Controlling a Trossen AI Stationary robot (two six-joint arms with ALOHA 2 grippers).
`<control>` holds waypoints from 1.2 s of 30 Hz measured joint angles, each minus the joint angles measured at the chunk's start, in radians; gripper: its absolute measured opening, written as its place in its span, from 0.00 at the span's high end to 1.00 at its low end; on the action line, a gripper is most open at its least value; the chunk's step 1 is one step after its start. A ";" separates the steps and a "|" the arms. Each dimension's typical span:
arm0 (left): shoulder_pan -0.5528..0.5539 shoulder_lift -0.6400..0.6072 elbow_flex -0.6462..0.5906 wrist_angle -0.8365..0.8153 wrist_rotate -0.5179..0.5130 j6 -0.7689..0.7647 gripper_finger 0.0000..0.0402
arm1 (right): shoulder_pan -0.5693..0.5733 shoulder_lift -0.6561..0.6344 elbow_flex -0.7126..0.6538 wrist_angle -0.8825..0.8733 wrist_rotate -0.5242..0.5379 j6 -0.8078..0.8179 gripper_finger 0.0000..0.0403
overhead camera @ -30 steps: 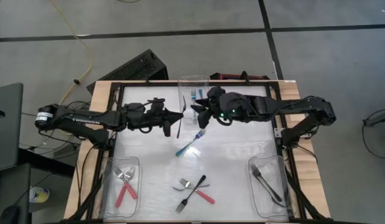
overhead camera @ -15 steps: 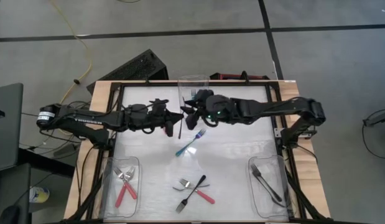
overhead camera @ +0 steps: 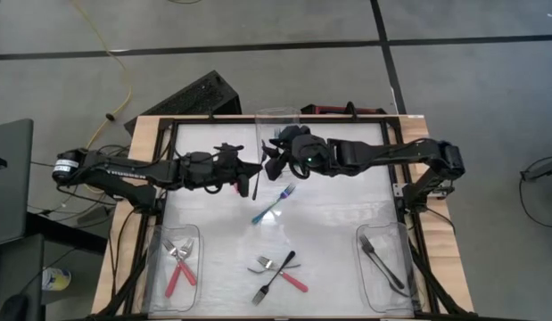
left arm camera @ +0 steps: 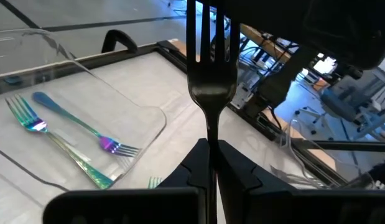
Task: Sort silverware by color (type)
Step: Put the black fork into the bottom right transparent bin
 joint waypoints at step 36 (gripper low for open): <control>0.073 -0.012 0.000 -0.097 0.252 0.111 0.54 | 0.152 -0.586 -0.050 -0.910 -0.705 0.280 0.95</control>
